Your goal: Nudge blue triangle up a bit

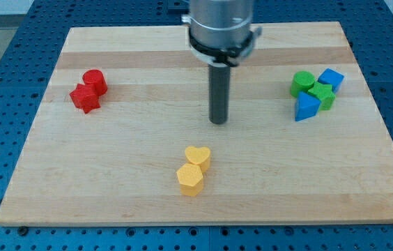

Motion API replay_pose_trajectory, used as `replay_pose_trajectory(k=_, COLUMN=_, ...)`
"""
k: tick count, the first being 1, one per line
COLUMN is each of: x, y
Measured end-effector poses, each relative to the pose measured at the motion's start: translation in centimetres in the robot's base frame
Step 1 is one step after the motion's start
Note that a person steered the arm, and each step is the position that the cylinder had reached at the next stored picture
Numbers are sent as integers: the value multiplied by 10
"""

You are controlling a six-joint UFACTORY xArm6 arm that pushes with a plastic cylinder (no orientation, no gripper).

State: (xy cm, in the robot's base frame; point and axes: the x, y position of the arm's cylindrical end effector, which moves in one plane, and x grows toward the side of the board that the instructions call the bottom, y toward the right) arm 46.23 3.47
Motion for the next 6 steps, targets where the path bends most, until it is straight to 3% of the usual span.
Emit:
replay_pose_trajectory(k=3, x=14, y=136)
replay_pose_trajectory(k=6, x=-11, y=148)
